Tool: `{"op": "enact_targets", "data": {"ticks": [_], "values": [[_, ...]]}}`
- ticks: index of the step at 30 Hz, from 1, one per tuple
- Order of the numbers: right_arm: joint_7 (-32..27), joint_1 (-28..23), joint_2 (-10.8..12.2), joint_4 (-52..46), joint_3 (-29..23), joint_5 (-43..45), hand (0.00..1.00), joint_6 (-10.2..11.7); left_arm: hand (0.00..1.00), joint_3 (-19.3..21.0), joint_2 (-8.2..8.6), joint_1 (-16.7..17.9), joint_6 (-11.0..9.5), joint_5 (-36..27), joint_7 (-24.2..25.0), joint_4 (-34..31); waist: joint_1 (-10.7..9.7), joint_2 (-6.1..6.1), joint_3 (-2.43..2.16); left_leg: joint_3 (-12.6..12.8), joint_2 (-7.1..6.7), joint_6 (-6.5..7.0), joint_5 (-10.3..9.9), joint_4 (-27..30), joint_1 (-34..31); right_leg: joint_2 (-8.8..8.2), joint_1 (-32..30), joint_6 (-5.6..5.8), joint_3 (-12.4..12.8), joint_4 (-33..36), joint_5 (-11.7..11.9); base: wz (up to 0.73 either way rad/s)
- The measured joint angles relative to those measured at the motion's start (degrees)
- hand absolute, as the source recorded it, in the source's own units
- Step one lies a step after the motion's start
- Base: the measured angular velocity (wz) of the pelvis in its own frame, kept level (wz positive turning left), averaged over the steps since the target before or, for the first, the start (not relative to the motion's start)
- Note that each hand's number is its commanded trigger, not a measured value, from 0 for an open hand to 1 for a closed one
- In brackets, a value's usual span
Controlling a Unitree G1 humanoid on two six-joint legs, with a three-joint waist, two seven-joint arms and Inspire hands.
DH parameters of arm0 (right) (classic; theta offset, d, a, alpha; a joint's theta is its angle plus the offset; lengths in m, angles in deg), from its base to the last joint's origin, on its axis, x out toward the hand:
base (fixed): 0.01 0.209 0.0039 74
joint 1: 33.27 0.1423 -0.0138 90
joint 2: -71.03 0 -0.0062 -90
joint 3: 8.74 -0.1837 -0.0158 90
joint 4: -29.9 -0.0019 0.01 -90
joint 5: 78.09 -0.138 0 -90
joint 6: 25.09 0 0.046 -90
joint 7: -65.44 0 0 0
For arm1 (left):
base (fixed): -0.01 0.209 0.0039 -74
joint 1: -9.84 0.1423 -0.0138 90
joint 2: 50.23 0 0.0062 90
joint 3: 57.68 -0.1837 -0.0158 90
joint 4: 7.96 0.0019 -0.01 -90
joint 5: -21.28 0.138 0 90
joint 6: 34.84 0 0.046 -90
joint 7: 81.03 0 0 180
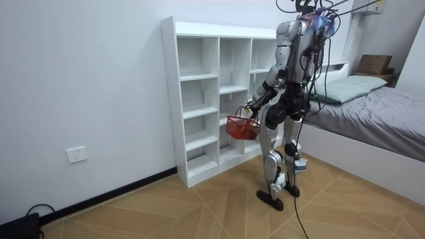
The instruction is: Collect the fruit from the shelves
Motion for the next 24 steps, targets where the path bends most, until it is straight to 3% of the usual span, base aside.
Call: {"op": "enact_targets", "data": {"ticks": [12, 18, 24], "values": [[0.07, 0.01, 0.03, 0.03, 2.3, -0.39, 1.0, 0.0, 1.0, -0.09, 0.06, -0.01, 0.0, -0.01, 0.03, -0.08, 0.0, -0.13, -0.04, -0.08, 0.01, 0.0, 0.0, 0.0, 0.04, -0.04, 0.07, 0.0, 0.04, 0.01, 0.0, 0.0], [1.39, 0.03, 0.02, 0.03, 2.29, -0.32, 1.0, 0.0, 1.0, -0.2, 0.37, 0.0, 0.0, -0.01, 0.17, -0.03, 0.04, -0.7, 0.33, -0.1, 0.01, 0.0, 0.0, -0.01, 0.0, -0.02, 0.13, 0.0, 0.09, -0.02, 0.0, 0.0], [1.9, 0.44, 0.07, 0.01, 2.51, -0.59, 1.0, 0.0, 1.0, -1.1, 0.63, -0.06, -0.01, -0.04, 0.7, -0.03, 0.67, -0.52, 0.48, -0.18, -0.01, 0.06, -0.05, -0.01, -0.24, -0.01, 0.1, 0.01, 0.0, -0.14, 0.0, 0.0]]}}
